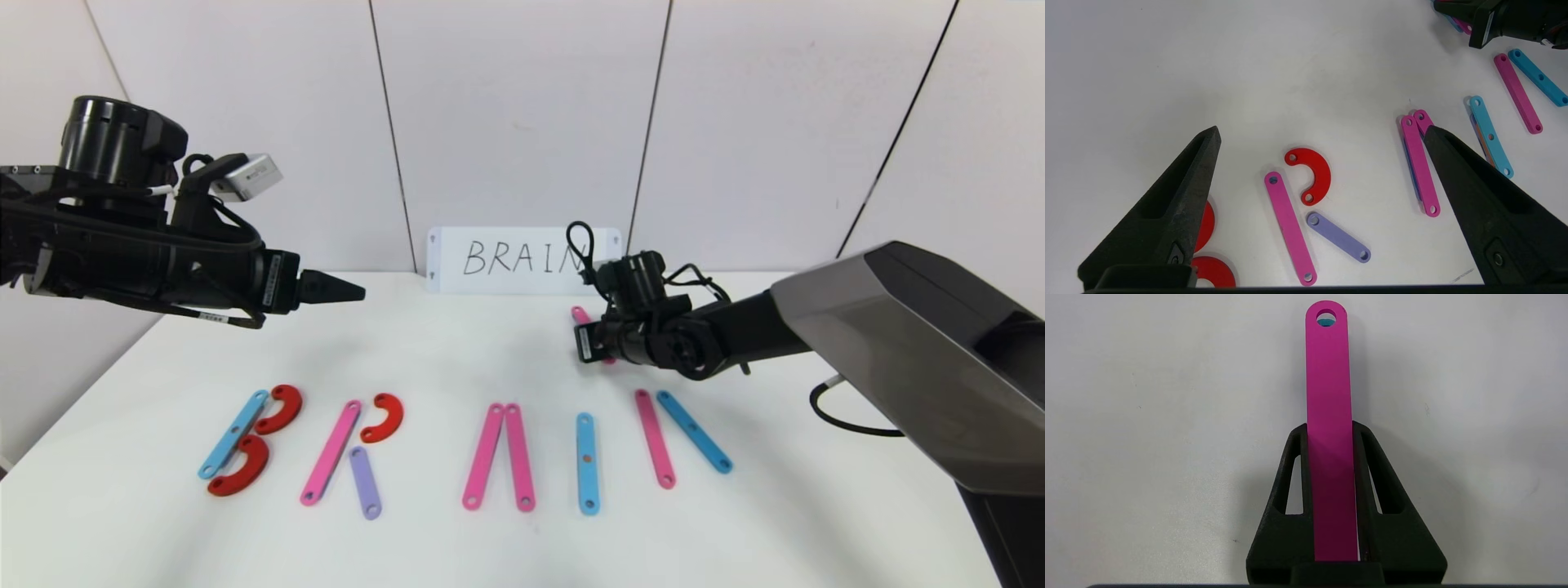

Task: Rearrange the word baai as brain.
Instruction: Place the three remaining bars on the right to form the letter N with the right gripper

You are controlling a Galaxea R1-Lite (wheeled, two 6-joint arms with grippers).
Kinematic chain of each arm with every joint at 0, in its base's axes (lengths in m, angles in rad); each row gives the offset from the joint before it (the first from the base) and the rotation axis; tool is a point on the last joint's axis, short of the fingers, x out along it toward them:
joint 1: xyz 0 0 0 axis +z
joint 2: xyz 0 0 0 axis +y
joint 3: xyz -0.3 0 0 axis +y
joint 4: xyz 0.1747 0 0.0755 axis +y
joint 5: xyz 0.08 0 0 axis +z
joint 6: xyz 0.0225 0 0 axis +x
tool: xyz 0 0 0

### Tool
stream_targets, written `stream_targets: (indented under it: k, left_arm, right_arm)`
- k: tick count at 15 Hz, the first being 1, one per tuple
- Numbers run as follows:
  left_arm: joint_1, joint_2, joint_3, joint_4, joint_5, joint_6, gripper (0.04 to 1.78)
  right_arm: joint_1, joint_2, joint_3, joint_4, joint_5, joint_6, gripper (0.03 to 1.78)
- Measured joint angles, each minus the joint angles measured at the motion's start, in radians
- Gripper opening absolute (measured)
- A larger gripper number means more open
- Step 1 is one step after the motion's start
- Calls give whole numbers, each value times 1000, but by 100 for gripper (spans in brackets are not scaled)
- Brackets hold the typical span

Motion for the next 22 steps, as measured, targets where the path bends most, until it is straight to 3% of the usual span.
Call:
stream_targets:
  k: [7,14,19,22]
  left_arm:
    - [0,-1,0,0,0,0,174]
    - [1,-3,-1,0,1,0,174]
    - [1,-5,-1,0,0,0,174]
    - [1,-8,-1,0,0,0,174]
  right_arm:
    - [-7,-152,113,3,0,24,30]
    - [-18,-400,421,-14,-78,173,30]
    - [-53,-521,638,-29,-84,224,30]
    - [-68,-552,745,-122,-82,221,30]
